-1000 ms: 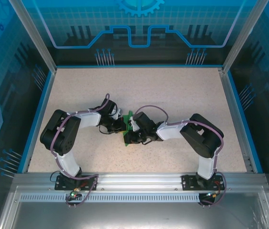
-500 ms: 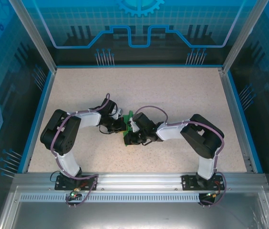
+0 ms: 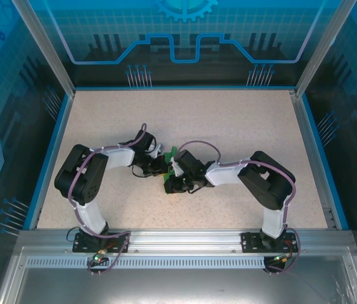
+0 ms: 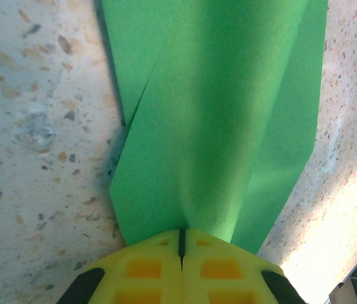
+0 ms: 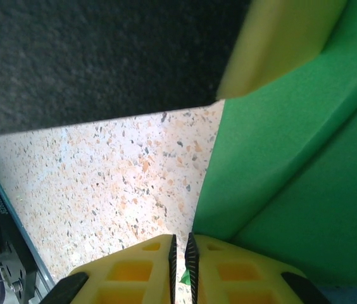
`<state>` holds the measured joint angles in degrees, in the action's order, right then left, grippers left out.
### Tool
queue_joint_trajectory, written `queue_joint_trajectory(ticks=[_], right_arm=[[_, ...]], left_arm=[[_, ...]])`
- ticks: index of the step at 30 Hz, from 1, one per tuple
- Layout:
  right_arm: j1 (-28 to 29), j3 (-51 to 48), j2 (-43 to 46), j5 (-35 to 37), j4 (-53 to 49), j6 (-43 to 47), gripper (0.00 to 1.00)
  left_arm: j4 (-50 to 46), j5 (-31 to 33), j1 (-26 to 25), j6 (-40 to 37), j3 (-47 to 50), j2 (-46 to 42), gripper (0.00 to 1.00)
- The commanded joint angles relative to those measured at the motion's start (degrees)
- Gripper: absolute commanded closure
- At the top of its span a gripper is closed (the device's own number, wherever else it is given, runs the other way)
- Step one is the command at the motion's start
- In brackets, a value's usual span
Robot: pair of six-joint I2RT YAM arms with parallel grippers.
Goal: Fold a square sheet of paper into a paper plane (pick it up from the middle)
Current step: Fourth fold the wing at the center of the table.
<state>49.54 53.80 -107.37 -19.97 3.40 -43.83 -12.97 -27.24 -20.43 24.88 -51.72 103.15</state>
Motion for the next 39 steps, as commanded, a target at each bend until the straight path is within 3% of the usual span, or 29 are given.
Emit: queue_joint_trajectory(ticks=[1,4,10,16,24,39], right_arm=[[1.6,0.8,-1.4,0.5,-6.4,1.5,0.84],[1.6,0.3,-0.1,-0.5,-5.6,1.3,0.84],[-0.3,-3.1,5.2,-3.0,5.2,-3.4,0.86],[-0.7,-2.4,1.4,-5.2,10.2,-6.6,0.86],[-0.5,-2.3,-1.9,-4.9,7.6,-5.6,0.86],[1.6,-3.0,0.5,-2.8,-3.9,-0.5,0.86]], left_arm=[[-2.7,6.1,-0.2,-2.0,0.8,4.0,0.95],[-2.6,6.0,-0.2,-2.1,0.7,4.1,0.95],[-2.8,5.7,-0.2,-2.1,0.7,4.0,0.95],[-2.8,5.6,-0.2,-2.3,0.5,4.2,0.95],[-2.9,5.6,-0.1,-2.6,0.8,4.3,0.95],[-3.6,5.8,-0.1,-3.1,-0.3,5.4,0.96]])
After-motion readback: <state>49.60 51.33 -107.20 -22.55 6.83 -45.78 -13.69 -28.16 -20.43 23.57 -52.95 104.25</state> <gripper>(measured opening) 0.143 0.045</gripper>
